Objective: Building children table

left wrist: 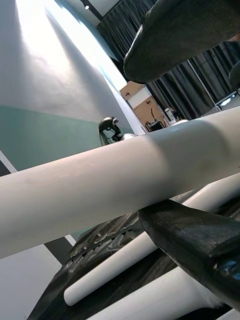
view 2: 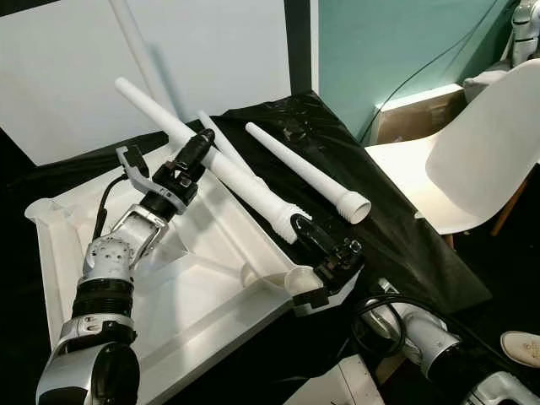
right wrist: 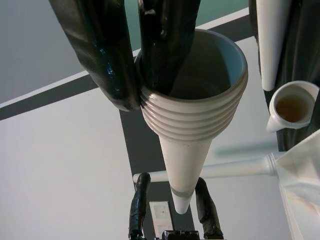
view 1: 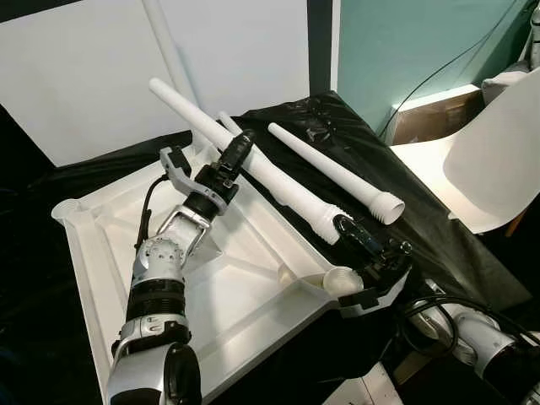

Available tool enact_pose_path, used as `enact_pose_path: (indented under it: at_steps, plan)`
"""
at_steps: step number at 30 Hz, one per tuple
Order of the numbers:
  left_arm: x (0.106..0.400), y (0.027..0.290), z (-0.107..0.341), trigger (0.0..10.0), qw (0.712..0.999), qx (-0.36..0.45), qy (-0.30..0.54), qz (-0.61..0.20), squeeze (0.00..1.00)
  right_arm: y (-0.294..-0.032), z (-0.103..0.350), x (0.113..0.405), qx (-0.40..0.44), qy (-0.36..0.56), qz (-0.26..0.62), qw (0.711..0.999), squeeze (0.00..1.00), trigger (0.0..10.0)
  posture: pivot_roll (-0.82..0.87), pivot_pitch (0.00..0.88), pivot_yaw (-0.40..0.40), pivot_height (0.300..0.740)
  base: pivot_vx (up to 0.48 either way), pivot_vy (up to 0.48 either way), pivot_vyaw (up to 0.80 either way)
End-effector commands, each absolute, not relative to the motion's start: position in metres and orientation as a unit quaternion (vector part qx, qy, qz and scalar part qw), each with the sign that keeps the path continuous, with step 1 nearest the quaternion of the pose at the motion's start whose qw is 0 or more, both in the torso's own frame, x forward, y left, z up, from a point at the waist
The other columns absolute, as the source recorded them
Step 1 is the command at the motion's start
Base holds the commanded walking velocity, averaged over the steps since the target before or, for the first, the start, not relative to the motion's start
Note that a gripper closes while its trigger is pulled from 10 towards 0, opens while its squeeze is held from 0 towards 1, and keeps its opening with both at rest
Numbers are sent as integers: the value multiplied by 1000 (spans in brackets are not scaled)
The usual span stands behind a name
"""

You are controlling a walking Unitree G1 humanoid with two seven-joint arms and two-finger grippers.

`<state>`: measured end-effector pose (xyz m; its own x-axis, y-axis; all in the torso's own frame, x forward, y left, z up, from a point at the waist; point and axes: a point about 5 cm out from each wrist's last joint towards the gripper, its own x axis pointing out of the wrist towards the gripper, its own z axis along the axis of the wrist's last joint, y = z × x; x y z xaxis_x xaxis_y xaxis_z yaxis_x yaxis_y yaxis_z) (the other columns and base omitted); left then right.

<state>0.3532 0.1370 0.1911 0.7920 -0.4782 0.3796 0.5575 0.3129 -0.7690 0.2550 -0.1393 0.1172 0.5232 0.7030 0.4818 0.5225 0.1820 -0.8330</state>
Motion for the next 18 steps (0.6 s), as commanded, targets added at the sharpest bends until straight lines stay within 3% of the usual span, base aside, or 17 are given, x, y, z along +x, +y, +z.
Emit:
enact_pose_path:
  at_steps: [1, 10, 12, 13, 14, 15, 18]
  plan:
    - [351, 140, 191, 10000, 809, -487, -40, -327, 0, -143, 100, 247, -646, -463, 112, 596, 0, 0, -129, 0, 132, 740, 0, 0, 0]
    - [350, 126, 189, 10000, 817, -459, -13, -348, 0, -145, 99, 243, -642, -483, 112, 584, 0, 0, -132, 0, 142, 740, 0, 0, 0]
    - [350, 125, 188, 8549, 817, -455, -7, -353, 0, -146, 99, 243, -642, -487, 111, 582, 0, 0, -132, 0, 142, 740, 0, 0, 0]
    - [350, 125, 188, 8549, 817, -455, -7, -353, 0, -146, 99, 243, -642, -487, 111, 582, 0, 0, -132, 0, 142, 740, 0, 0, 0]
    - [349, 124, 188, 4667, 817, -454, -7, -355, 0, -146, 99, 243, -641, -488, 110, 582, 0, 0, -132, 0, 144, 740, 0, 0, 0]
    - [349, 124, 188, 3373, 817, -454, -6, -356, 0, -146, 99, 243, -641, -490, 109, 581, 0, 0, -131, 0, 144, 740, 0, 0, 0]
    - [348, 123, 187, 3294, 819, -449, -2, -358, 0, -146, 98, 243, -639, -492, 108, 582, 0, 0, -130, 0, 144, 740, 0, 0, 0]
